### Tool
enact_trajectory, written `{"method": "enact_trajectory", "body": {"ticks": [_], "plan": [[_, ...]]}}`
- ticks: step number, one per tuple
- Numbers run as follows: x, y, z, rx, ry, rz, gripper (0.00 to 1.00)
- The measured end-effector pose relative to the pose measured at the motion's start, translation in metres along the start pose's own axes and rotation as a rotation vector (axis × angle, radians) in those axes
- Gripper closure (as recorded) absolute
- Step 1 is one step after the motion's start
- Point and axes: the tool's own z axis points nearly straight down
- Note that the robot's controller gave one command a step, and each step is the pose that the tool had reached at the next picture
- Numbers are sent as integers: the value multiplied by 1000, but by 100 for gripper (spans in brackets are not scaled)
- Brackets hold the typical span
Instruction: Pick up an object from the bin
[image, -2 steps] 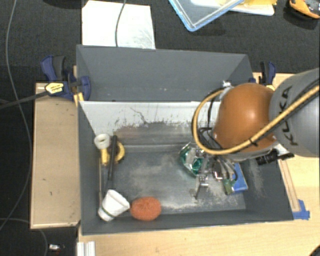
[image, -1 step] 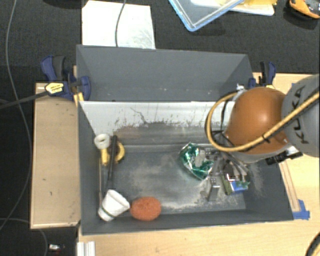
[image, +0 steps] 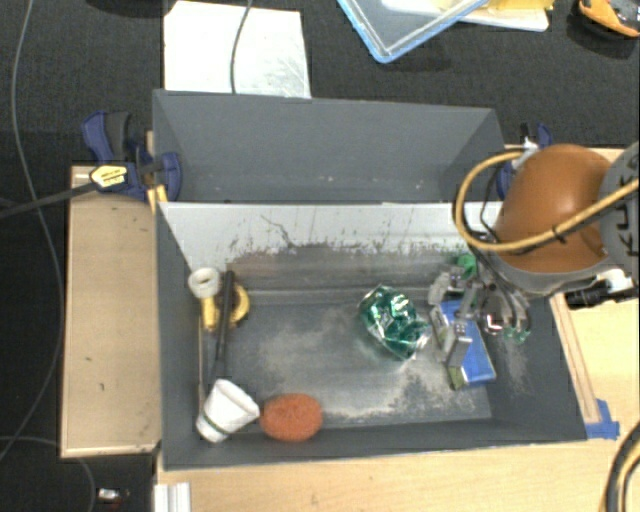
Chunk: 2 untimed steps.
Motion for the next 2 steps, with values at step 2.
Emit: {"method": "enact_trajectory", "body": {"ticks": [2], "plan": [[-36,23,41,1,-4,-181,0]]}}
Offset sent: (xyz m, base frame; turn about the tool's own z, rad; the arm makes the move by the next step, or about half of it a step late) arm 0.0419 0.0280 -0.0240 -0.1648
